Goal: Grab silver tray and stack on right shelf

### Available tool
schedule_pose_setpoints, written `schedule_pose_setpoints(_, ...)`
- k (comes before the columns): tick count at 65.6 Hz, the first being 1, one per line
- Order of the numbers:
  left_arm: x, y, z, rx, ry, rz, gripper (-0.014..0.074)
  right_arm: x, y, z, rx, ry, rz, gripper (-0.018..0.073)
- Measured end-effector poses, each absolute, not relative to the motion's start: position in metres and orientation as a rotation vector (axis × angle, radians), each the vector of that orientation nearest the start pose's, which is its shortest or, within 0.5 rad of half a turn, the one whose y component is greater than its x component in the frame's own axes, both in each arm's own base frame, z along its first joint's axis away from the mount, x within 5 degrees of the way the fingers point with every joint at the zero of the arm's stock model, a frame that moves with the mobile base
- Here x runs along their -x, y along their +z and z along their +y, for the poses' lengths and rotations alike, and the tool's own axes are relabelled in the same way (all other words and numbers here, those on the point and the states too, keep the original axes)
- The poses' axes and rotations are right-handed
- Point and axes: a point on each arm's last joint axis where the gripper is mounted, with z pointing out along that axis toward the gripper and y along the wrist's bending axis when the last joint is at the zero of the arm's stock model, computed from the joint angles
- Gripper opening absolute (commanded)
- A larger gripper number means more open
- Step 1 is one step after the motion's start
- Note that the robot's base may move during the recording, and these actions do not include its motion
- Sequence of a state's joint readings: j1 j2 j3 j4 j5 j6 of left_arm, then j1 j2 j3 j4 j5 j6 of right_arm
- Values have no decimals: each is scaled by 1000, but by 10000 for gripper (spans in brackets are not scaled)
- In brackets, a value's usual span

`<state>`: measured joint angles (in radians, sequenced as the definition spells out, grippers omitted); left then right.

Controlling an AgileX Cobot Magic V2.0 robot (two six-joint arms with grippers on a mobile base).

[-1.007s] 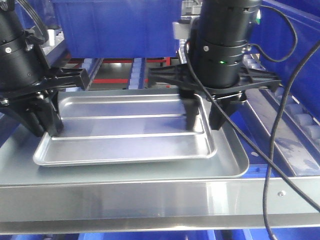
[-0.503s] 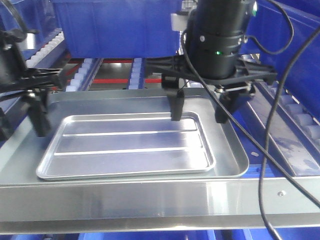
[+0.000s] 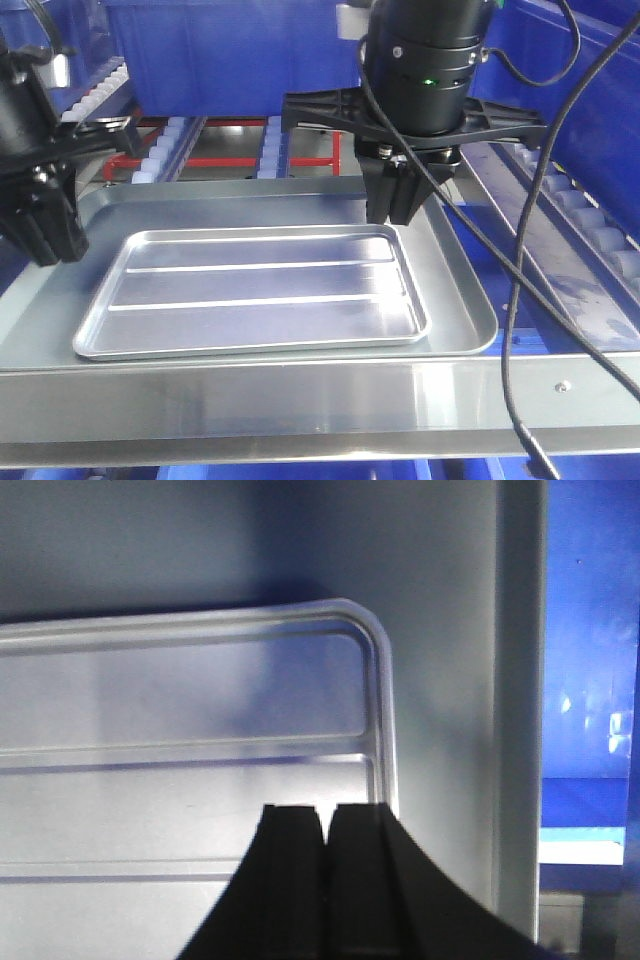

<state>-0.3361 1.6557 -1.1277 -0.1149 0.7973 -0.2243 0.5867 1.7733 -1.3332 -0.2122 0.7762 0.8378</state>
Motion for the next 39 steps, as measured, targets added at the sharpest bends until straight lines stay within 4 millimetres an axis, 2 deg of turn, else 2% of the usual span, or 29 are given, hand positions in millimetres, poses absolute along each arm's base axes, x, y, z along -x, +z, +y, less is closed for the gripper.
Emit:
schedule_pose_setpoints(8, -305, 239, -115, -60, -283, 2793, -92, -321, 247, 197, -177, 211, 2671, 49)
schedule_pose_setpoints(17, -292, 264, -110, -55, -323, 2670, -92, -316, 260, 194, -132, 223, 2610, 49)
schedule_pose_setpoints(26, -267, 278, -100, -47, -356, 2542, -92, -303, 271, 192, -9, 258, 2484, 49)
schedule_pose_setpoints(39, -224, 289, -83, -27, -405, 2311, -92, -267, 284, 187, 180, 369, 2297, 49)
